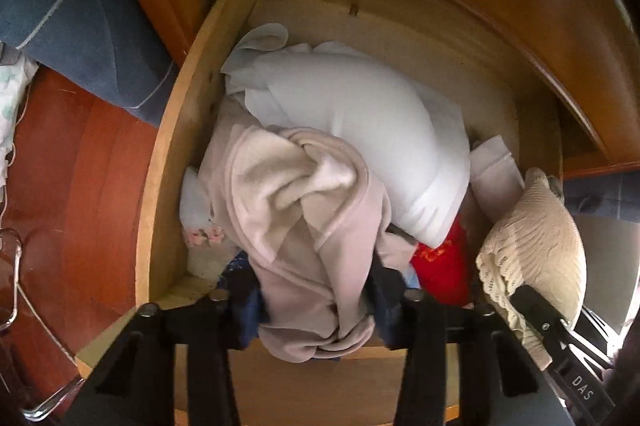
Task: Take underwear out of drawer
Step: 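Close the right gripper on the cream knit bra while the left gripper grasps beige underwear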
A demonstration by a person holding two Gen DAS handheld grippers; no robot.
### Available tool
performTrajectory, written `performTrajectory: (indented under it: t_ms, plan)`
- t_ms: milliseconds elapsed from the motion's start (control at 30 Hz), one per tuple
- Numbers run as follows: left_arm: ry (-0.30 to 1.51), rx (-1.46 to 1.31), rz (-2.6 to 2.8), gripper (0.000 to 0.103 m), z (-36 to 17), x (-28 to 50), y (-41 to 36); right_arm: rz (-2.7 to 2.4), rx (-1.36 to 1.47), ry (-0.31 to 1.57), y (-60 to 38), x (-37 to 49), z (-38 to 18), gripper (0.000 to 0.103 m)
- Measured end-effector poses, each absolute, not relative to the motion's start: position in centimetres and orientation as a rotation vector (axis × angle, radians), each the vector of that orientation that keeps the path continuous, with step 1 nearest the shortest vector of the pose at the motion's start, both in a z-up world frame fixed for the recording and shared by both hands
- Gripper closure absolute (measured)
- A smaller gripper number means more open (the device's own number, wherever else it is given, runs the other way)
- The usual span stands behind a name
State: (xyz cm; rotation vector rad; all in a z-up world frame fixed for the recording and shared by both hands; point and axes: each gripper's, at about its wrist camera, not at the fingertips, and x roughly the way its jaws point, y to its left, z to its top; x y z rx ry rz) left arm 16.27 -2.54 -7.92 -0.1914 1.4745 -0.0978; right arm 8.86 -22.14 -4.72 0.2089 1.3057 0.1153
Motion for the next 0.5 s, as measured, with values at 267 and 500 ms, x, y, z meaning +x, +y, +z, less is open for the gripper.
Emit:
performTrajectory:
  t_ms: [267, 500]
  plan:
    - [1.418, -0.166, -0.171, 0.087, -5.7, 15.6, -2.9, 0.108, 0.181, 1.299, -21.5, 8.9, -4.8, 0.068]
    - [1.394, -0.154, -0.220, 0.087, -3.3, 13.6, -1.9, 0.103, 0.174, 1.292, -21.1, 9.0, -4.8, 0.068]
